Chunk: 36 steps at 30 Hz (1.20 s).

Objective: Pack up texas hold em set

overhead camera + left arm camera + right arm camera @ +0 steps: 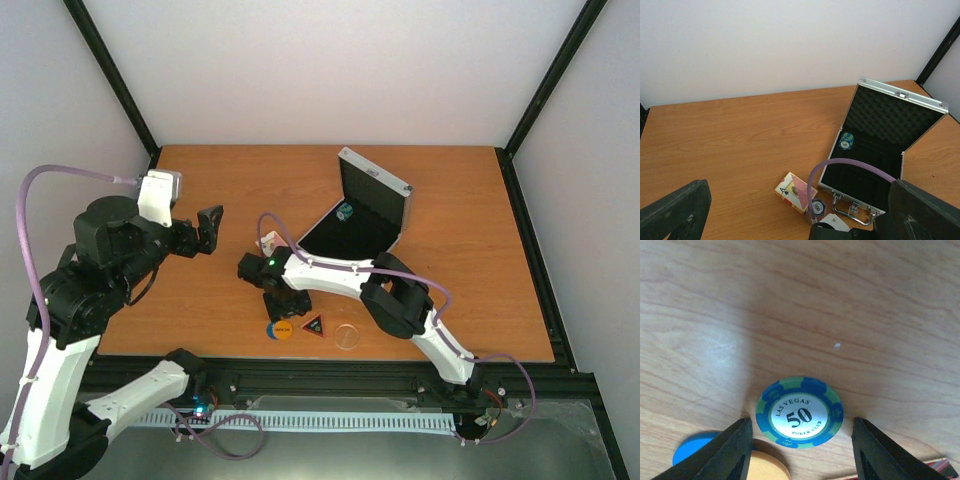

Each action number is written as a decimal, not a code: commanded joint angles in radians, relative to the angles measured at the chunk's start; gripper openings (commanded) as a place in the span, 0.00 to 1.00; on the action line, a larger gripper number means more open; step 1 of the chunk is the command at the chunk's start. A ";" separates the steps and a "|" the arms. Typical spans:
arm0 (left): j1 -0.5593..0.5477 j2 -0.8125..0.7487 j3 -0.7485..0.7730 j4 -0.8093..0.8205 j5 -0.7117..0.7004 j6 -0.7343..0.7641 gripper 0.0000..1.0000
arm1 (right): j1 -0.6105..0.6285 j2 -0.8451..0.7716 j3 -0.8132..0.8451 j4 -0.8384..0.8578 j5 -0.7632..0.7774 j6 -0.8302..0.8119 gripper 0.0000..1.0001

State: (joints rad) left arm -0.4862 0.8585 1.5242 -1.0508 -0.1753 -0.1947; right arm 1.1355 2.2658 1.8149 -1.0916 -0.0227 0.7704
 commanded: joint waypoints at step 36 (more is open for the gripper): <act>0.005 -0.009 -0.005 -0.022 -0.034 0.015 1.00 | -0.017 0.020 0.032 -0.045 0.060 -0.055 0.54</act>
State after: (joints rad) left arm -0.4862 0.8463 1.5181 -1.0573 -0.1940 -0.1944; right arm 1.1263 2.2807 1.8378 -1.1351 0.0006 0.7277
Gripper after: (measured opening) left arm 0.998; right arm 0.491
